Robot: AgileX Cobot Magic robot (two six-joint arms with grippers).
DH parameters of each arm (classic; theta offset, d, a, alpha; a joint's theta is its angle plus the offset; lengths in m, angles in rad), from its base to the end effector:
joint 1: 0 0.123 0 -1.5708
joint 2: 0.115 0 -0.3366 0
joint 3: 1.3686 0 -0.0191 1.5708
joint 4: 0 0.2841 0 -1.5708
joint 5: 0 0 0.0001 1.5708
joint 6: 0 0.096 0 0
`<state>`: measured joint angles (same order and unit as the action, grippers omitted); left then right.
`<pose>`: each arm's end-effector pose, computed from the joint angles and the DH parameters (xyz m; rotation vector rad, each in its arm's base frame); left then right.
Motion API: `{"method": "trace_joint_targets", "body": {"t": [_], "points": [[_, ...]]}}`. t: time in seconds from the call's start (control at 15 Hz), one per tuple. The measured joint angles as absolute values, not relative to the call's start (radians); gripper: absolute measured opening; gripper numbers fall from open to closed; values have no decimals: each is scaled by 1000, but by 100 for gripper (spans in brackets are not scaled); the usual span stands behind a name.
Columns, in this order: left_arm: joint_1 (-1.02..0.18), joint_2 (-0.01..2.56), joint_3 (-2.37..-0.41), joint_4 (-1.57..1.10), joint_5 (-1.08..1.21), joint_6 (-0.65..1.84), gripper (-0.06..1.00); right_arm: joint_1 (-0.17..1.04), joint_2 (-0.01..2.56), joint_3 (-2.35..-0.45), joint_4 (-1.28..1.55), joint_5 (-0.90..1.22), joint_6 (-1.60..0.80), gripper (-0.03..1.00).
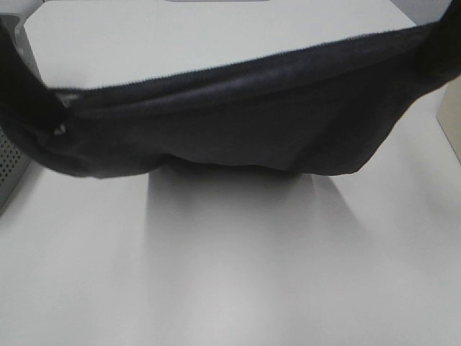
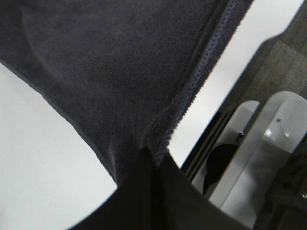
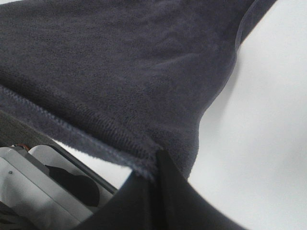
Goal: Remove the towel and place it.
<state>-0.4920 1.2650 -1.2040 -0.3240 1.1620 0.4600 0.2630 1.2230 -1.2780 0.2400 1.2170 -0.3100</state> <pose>0.2158 -0.1475 0.3975 1.1517 2.4201 -0.4496 0.2321 0.0847 0.4278 -0.7088 2.5280 0.3090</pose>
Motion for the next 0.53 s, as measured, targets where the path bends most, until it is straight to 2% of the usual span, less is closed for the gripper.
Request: {"method": "trace_joint_targets", "body": {"t": [0.27,0.53], "points": [[-588,1263,-1102,-360,1159,438,0,263,1043,-1118,235,1222,-300,1],[-599,1262,-1088,-405,1160,418,0,262,900,-994,225,1220,-298,1]]}}
